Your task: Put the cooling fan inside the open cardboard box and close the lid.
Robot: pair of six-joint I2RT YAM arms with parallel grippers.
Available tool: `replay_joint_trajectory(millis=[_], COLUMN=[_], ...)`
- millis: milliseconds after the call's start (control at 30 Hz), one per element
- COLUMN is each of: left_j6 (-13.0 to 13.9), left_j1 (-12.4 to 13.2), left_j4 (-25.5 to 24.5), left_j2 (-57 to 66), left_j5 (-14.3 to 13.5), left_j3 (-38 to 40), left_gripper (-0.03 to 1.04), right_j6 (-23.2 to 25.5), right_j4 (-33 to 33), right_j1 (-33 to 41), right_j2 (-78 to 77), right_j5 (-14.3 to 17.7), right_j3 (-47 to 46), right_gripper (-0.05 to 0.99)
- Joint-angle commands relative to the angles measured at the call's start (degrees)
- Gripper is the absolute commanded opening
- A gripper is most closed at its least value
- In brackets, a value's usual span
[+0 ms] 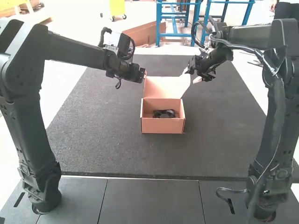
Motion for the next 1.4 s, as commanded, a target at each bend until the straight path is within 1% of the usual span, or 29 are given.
replay_joint_trajectory(millis=[0, 33, 100, 133, 167, 333, 400, 633, 700, 900, 1033, 1200, 1367], left_j6=[0.0, 0.0, 0.0, 0.0, 0.0, 0.0, 0.0, 0.0, 0.0, 0.0, 0.0, 0.0, 0.0], left_j1=[-0.3, -0.3, -0.3, -0.3, -0.3, -0.3, -0.3, -0.3, -0.3, -0.3, -0.3, -0.3, -0.4], left_j4=[0.5, 0.5, 0.6, 0.6, 0.6, 0.6, 0.6, 0.5, 0.4, 0.4, 0.3, 0.3, 0.1], left_j2=[1.3, 1.3, 1.3, 1.3, 1.3, 1.4, 1.4, 1.4, 1.4, 1.4, 1.4, 1.4, 1.4], left_j5=[0.8, 0.8, 0.8, 0.8, 0.8, 0.8, 0.8, 0.8, 0.8, 0.8, 0.8, 0.8, 0.8], left_j3=[1.8, 1.9, 1.8, 1.8, 1.8, 1.8, 1.8, 1.7, 1.7, 1.6, 1.8, 1.8, 2.0], left_gripper=[0.97, 0.97, 0.97, 0.97, 0.97, 0.97, 0.97, 0.97, 0.97, 0.97, 0.97, 0.97, 0.97], right_j6=[0.2, 0.2, 0.5, 0.5, 0.5, 1.2, 1.1, 1.1, 1.1, 0.5, -0.2, -1.0, -1.8], right_j4=[1.2, 1.4, 2.0, 2.1, 2.4, 3.5, 3.6, 4.7, 4.9, 5.3, 5.2, 4.1, 2.1], right_j1=[0.7, 0.8, 0.8, 0.8, 0.8, 0.7, 0.7, 0.8, 0.8, 1.6, 2.0, 3.4, 4.1], right_j2=[-0.6, -0.6, -0.6, -0.6, -0.6, -0.6, -0.5, 0.2, 0.3, 0.6, 0.5, 0.2, -0.8], right_j5=[-0.4, -0.3, -0.1, 0.1, 0.3, 1.1, 1.4, 2.5, 2.7, 3.0, 2.9, 2.9, 3.3], right_j3=[1.7, 1.7, 1.7, 1.7, 1.6, 1.5, 1.5, 1.2, 1.1, 0.0, -0.3, -0.6, -1.8], right_gripper=[0.53, 0.51, 0.43, 0.4, 0.4, 0.27, 0.23, 0.19, 0.14, 0.09, 0.02, -0.01, -0.01])
